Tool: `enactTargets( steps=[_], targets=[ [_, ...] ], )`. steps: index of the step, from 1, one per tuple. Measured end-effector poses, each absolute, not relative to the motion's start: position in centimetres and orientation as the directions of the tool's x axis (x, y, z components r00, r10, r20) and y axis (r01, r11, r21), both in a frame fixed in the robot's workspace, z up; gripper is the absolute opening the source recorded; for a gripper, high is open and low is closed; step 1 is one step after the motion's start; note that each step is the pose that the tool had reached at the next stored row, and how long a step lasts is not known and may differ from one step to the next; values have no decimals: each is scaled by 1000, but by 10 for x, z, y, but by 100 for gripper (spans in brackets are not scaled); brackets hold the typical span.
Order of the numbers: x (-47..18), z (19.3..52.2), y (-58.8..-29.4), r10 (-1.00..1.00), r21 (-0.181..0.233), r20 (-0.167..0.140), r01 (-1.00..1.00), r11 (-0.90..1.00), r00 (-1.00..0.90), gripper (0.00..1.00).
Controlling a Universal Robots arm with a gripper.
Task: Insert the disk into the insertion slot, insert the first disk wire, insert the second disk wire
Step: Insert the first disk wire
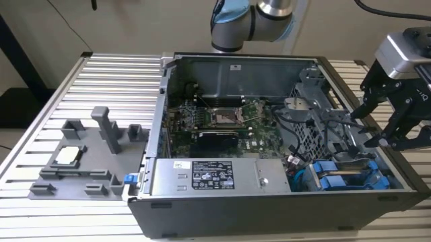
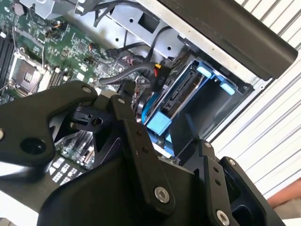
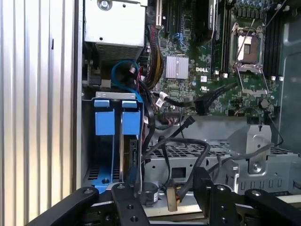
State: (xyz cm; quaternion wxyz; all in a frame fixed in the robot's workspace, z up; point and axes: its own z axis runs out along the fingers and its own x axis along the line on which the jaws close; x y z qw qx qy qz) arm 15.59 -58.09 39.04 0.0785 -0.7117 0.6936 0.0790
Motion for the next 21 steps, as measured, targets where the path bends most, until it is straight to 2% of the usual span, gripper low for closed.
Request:
enactTargets(
  steps=[4, 19, 20, 21],
  targets=[
    [163, 388, -582, -971, -3, -237, -1000, -26, 26, 58],
    [173, 383, -582, -970, -3, -244, -1000, -26, 25, 58],
    [173, 383, -582, -970, -3, -244, -1000, -26, 25, 56],
    [173, 383, -582, -970, -3, -244, -1000, -26, 25, 50]
  ],
)
